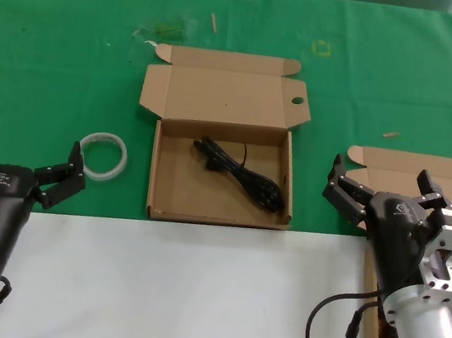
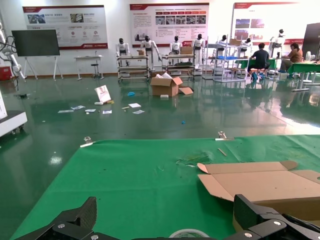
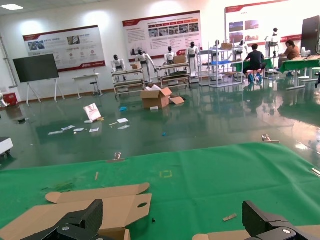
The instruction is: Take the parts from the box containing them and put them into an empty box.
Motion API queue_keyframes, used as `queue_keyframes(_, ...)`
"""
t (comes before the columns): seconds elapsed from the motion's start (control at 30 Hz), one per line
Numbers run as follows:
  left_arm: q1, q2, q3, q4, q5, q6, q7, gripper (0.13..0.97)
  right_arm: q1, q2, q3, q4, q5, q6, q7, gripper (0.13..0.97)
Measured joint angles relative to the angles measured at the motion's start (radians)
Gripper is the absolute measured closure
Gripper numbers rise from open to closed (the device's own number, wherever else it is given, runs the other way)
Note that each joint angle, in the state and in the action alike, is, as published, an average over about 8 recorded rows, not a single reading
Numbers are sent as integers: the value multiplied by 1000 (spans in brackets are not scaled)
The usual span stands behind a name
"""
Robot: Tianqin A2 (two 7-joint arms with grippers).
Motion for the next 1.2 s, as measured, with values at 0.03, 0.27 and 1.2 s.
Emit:
queue_keyframes(0.03, 0, 0, 0, 0, 0, 0, 0, 132, 0, 0, 0, 0, 0, 0, 0, 129)
queue_keyframes(0.27, 0, 0, 0, 0, 0, 0, 0, 132, 0, 0, 0, 0, 0, 0, 0, 129)
queue_keyframes(1.2, 0, 0, 0, 0, 0, 0, 0, 132, 0, 0, 0, 0, 0, 0, 0, 129)
